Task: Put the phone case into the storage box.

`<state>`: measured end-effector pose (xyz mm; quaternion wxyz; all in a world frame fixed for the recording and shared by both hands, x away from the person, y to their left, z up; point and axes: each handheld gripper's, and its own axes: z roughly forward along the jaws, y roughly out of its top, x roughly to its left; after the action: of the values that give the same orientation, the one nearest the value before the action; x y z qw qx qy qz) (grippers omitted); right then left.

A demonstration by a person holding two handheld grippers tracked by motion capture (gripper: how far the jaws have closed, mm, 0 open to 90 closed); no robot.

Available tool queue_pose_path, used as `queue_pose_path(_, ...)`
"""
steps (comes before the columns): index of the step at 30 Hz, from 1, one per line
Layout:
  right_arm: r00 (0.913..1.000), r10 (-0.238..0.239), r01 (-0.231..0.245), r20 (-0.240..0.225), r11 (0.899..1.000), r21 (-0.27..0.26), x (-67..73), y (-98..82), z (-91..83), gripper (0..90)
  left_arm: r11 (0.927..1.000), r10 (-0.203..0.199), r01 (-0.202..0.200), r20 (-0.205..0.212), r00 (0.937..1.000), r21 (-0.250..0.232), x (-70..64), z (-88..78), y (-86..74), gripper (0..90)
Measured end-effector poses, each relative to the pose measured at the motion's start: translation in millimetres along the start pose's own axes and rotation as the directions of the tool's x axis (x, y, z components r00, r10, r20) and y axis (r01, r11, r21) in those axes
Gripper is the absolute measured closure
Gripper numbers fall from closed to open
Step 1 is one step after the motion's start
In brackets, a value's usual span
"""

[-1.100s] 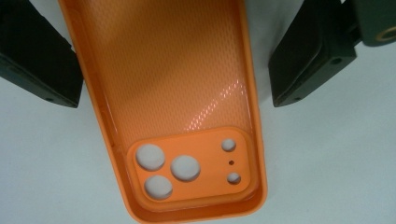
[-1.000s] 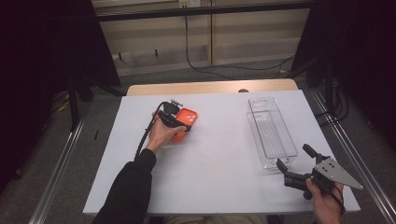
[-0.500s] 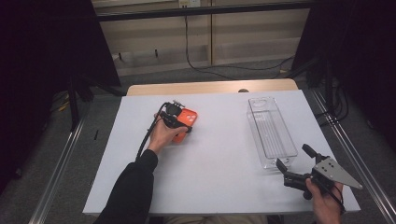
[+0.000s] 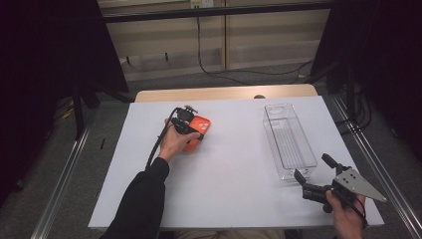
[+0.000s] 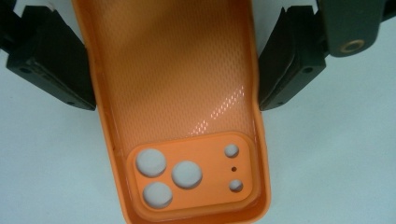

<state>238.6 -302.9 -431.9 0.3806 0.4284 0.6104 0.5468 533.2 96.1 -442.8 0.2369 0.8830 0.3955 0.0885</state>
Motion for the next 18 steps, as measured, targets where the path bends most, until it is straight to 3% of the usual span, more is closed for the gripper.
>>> queue_pose_path(5, 1.0000, 0.000, 0.000, 0.001, 1.000, 0.004, -0.4, -0.2, 0.1, 0.0, 0.9998, 0.017, -0.017, -0.026, 0.9995, -0.013, 0.5, -1.7, -0.9, 14.9)
queue_pose_path(10, 1.0000, 0.001, -0.001, 0.005, 1.000, 0.006, -0.5, -0.4, 0.2, 0.0, 0.9993, 0.008, -0.009, -0.035, 0.9994, -0.037, 3.7, -9.1, -1.1, 14.9)
queue_pose_path(18, 1.0000, -0.004, 0.004, 0.008, 1.000, 0.013, -0.5, -0.5, 0.0, 0.0, 0.9942, 0.023, -0.030, -0.062, 0.9978, -0.104, 2.1, -21.4, -2.1, 14.9)
